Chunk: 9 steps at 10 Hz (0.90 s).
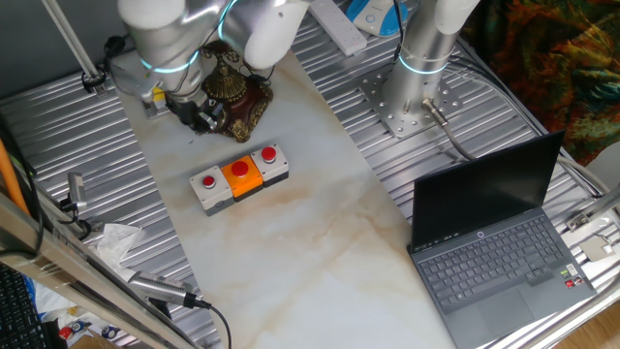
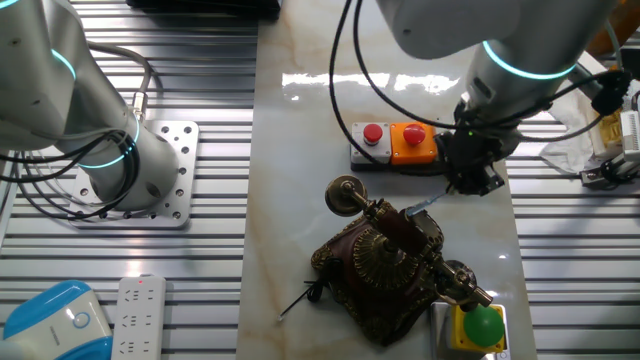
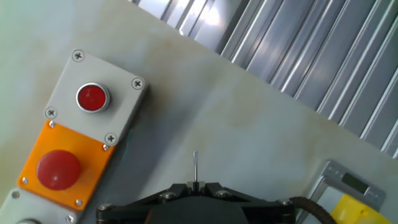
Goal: Dial a number on an old rotary phone
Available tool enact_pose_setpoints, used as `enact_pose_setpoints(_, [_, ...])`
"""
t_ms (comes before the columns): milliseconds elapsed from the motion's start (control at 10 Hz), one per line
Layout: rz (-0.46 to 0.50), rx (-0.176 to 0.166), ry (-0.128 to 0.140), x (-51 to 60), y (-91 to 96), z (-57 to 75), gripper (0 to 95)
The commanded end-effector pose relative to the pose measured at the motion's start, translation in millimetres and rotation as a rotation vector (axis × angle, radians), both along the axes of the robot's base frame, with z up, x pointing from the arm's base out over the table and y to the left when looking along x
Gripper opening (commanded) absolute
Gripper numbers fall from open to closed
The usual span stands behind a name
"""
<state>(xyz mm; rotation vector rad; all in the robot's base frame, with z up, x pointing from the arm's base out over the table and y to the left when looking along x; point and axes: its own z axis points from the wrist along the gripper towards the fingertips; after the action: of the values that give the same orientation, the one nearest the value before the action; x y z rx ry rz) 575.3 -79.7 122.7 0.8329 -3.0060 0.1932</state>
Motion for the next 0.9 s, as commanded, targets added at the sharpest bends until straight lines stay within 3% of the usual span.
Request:
enact_pose_setpoints(100, [0.022, 0.024, -0.027, -0.2, -5.8, 8.0, 0.0])
enact_pose_setpoints(300, [0.020, 0.060, -0.070, -0.6, -7.0, 10.9, 0.0])
enact_pose_setpoints(600, [0.068, 0.081, -0.116, -0.6, -10.5, 15.7, 0.0])
enact_pose_setpoints(900, [0.088, 0.088, -0.125, 1.1, -17.5, 19.0, 0.0])
